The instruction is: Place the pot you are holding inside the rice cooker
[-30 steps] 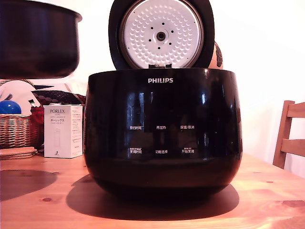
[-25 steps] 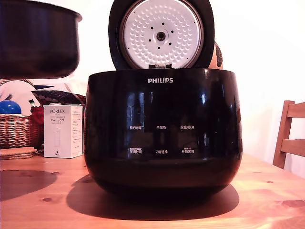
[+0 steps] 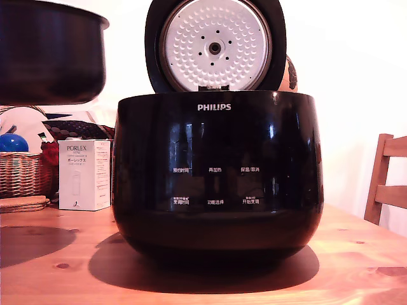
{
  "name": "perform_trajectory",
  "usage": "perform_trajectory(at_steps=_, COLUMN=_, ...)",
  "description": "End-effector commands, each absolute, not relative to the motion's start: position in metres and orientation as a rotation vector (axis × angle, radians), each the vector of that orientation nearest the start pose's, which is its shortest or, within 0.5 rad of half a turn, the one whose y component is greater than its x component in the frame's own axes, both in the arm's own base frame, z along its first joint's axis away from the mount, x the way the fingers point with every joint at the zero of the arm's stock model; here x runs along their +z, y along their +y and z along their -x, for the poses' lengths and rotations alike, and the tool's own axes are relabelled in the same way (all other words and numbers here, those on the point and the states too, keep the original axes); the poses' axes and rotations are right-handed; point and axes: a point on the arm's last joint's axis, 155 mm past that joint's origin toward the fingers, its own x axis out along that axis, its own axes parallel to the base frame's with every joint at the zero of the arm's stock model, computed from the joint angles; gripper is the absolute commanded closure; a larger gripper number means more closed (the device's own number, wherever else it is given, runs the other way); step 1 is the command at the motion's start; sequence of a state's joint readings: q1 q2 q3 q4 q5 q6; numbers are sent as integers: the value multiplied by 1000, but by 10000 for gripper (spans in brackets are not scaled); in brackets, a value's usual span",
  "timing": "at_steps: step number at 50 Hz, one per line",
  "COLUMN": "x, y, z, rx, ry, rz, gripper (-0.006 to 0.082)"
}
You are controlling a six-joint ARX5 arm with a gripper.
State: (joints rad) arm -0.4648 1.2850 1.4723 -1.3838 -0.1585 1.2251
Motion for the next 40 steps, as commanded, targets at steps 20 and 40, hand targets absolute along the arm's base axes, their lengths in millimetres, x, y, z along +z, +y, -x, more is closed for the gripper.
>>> perform_trajectory(at_steps=20, x=267, y=-125, z=-256, rx=-951, ry=681, rz=-1302, gripper=788)
perform_trajectory(at_steps=40, x=294, y=-196, z=-235, rx=-1155, ry=450, rz=-1124, gripper=788)
